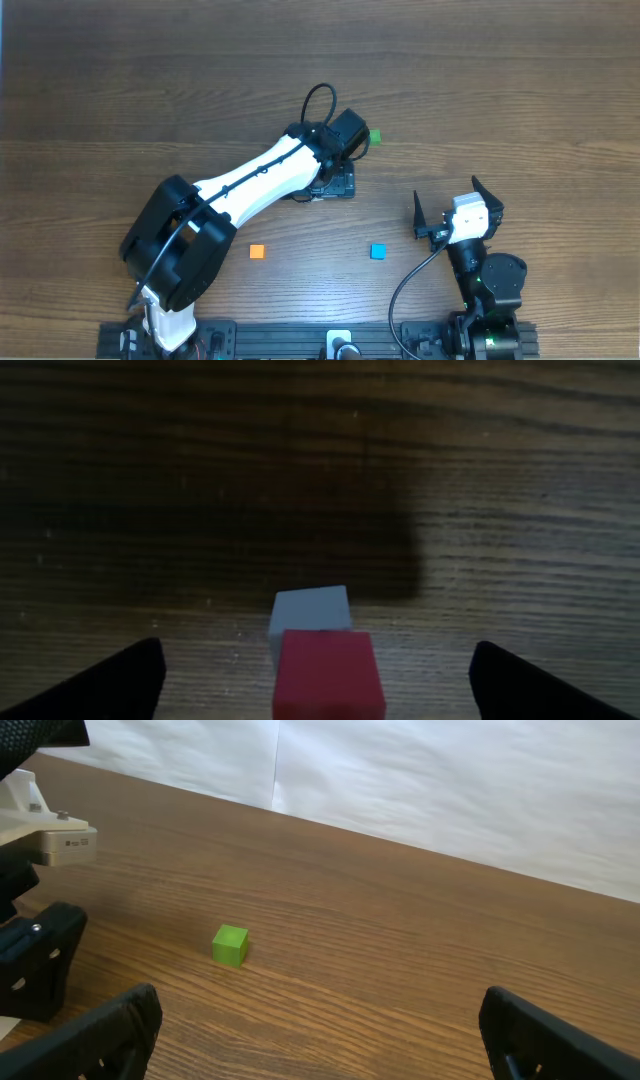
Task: Stack Cubes
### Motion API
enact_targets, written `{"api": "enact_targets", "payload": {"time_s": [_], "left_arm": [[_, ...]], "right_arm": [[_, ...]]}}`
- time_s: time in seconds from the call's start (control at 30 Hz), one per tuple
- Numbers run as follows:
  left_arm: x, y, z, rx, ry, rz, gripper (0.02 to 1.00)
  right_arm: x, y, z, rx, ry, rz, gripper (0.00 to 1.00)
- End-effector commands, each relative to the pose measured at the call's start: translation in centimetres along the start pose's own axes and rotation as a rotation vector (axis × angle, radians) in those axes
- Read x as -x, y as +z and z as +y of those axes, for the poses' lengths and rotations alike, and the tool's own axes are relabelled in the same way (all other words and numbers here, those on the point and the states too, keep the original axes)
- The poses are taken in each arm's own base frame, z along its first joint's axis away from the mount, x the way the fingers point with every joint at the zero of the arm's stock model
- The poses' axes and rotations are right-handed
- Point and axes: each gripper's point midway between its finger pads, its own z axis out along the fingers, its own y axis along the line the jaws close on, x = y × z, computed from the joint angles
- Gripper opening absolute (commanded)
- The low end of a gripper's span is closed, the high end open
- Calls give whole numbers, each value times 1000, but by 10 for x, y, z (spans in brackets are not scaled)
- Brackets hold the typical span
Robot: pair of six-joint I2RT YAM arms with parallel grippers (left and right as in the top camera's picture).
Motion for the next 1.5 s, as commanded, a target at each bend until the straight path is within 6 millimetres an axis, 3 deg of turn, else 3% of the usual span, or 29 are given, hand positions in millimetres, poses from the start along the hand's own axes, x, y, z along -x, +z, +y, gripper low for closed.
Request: {"api": "enact_targets", "payload": {"time_s": [0.03,0.2,0.3,0.37,0.47,0.63,0.8,1.33,1.5], "left_arm": [[10,-38,-2,-72,-14,-76,1000],[-2,-118,10,-166,-6,-169,1000],[-15,-140,19,-204,-4,-215,1000],[-25,-142,33,-200,-26,-240,1000],[-47,-125,56,-186,-60,-232,1000],[-80,-75,88,-130,-126,-173,1000],[-106,-29,104,-88,-120,-108,993],[-118,7,110,-33,-112,-50,864],[-119,9,111,-26,-95,-45,833]], "right_arm": [[-3,0,-2,-9,4,5,993],[-3,0,-2,-9,4,5,993],[-3,0,-2,-9,4,5,991],[-3,0,-2,-9,4,5,993],[-3,0,-2,-9,4,5,993],[-3,0,-2,-9,4,5,991],[-3,0,-2,-9,4,5,991],[-3,0,-2,-9,4,5,993],[-3,0,-2,-9,4,5,993]]}}
